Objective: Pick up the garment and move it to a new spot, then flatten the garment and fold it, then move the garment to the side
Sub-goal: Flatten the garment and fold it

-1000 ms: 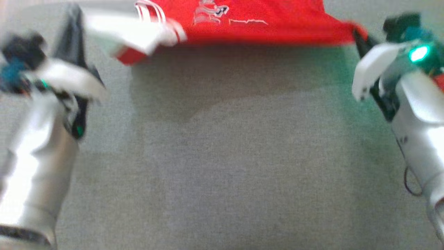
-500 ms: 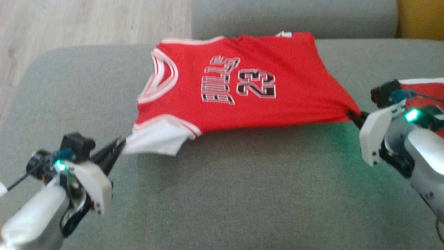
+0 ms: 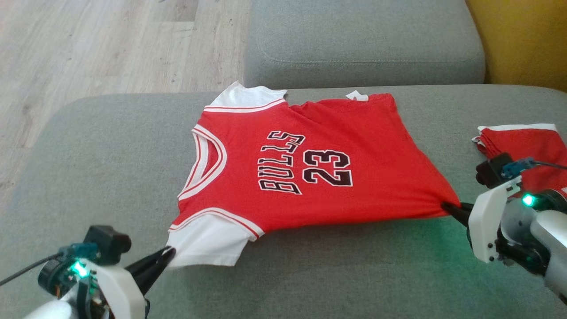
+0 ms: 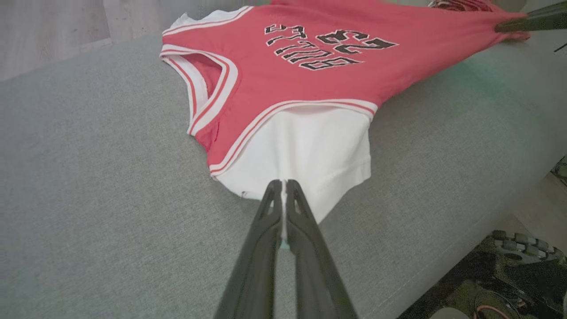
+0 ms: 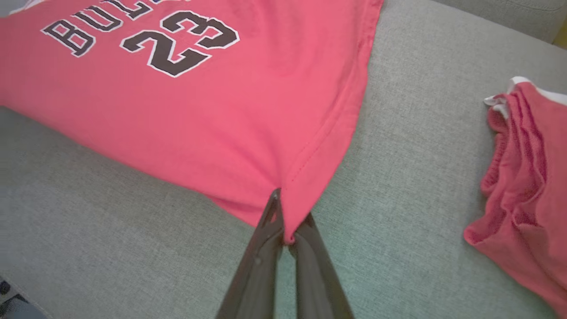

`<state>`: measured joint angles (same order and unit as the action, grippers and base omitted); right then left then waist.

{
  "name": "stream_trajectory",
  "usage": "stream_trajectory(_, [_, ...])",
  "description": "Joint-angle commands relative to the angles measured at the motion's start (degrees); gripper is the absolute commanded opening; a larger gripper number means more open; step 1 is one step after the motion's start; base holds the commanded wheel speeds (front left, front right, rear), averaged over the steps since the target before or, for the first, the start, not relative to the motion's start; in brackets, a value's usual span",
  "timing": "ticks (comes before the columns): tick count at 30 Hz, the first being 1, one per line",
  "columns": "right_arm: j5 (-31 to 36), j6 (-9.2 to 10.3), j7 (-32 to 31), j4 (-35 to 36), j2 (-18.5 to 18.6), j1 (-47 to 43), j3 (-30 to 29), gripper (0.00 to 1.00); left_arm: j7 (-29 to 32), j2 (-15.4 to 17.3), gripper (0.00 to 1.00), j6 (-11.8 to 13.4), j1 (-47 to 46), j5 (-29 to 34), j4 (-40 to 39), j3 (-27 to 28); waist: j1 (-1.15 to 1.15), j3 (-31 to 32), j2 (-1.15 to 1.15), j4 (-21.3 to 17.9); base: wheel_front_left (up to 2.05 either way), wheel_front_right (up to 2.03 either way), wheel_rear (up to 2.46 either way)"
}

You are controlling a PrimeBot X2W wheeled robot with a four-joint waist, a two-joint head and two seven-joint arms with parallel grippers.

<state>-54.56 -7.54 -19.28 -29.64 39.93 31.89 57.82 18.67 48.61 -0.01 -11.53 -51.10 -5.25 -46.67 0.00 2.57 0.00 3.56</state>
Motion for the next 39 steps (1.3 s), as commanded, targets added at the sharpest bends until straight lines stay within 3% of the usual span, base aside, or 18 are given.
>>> stream_trajectory(1, [-0.5,0.05,0.2,1.2,2.1,0.4,-0.9,0.0,-0.1,2.8,0.0,0.6,-3.2,0.0,-1.7,3.7,0.0,-0.1,0.0,-0.1,0.0,0.0,0.0])
stream_trajectory(6, [-0.8,0.05,0.5,2.0,1.8,0.5,-2.4,0.0,-0.8,1.9,0.0,2.5,-4.4,1.1,-2.6,4.3,0.0,-0.9,0.0,-0.6,0.0,0.0,0.0])
stream_trajectory(10, [-0.8,0.05,0.6,1.3,0.2,1.4,-4.1,0.0,-0.6,0.4,0.0,2.2,-7.0,1.4,-0.5,4.7,0.0,-2.3,0.0,-1.2,0.0,0.0,0.0])
stream_trajectory(17, [-0.4,0.05,-0.5,-1.3,-3.3,4.7,-7.1,0.0,0.9,-3.0,0.0,-0.4,-14.7,2.1,5.9,4.9,0.0,-5.9,0.0,-1.7,0.0,0.0,0.0])
stream_trajectory(26, [1.1,0.05,-2.3,-8.3,-8.9,11.1,-10.0,0.0,3.3,-8.6,0.0,-4.4,-27.7,4.8,20.0,3.5,0.0,-10.7,0.0,-2.3,0.0,0.0,0.0])
stream_trajectory(39, [2.6,0.05,-2.3,-13.3,-12.8,15.2,-9.3,0.0,0.2,-12.5,0.0,-6.8,-36.4,9.2,33.4,-0.2,0.0,-14.1,0.0,-2.7,0.0,0.0,0.0])
